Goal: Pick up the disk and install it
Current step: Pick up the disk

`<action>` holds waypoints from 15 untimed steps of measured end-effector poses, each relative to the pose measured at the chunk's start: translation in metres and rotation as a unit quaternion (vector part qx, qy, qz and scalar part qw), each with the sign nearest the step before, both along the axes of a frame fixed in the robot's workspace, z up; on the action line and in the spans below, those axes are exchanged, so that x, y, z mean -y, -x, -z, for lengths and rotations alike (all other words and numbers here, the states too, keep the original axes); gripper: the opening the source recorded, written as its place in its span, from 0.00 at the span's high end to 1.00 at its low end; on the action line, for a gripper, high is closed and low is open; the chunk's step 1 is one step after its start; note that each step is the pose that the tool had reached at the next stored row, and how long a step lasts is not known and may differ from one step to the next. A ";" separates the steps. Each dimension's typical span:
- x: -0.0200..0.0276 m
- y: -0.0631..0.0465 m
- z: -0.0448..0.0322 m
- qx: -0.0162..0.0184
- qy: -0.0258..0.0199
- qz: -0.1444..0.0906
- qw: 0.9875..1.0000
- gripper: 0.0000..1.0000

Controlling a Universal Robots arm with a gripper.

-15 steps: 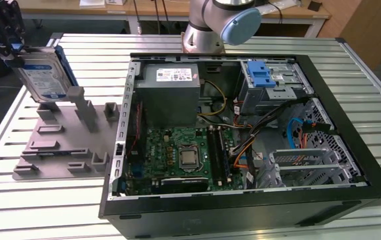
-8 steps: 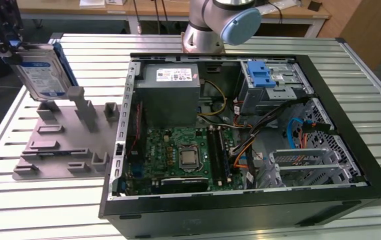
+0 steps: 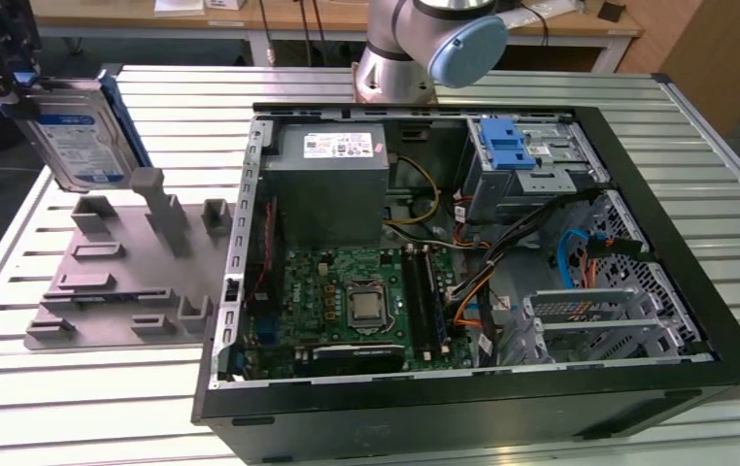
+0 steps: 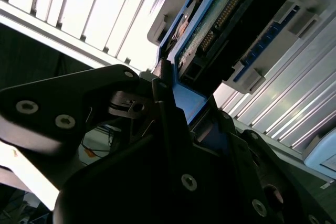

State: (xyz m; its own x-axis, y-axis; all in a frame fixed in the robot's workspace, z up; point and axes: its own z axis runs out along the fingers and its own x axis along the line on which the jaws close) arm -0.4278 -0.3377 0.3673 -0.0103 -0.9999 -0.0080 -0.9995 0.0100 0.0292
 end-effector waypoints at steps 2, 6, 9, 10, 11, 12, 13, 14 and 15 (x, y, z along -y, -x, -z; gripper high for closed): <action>0.0000 0.000 -0.0021 0.000 0.000 0.000 1.000 0.64; 0.0000 0.000 -0.0053 0.000 0.000 0.000 1.000 0.64; 0.0000 0.000 -0.0071 0.000 0.000 0.000 1.000 0.64; 0.0000 0.000 -0.0076 0.000 0.000 0.000 1.000 0.64; 0.0000 0.000 -0.0081 0.000 0.000 0.000 1.000 0.64; 0.0000 0.000 -0.0086 0.000 0.000 0.000 1.000 0.64; 0.0000 0.000 -0.0091 0.000 0.000 0.000 1.000 0.64; 0.0000 0.000 -0.0096 0.000 0.000 0.000 1.000 0.64; 0.0000 0.000 -0.0101 0.000 0.000 0.000 1.000 0.64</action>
State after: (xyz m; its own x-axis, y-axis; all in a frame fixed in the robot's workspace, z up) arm -0.4278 -0.3377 0.3775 -0.0103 -0.9999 -0.0080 -0.9995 0.0100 0.0293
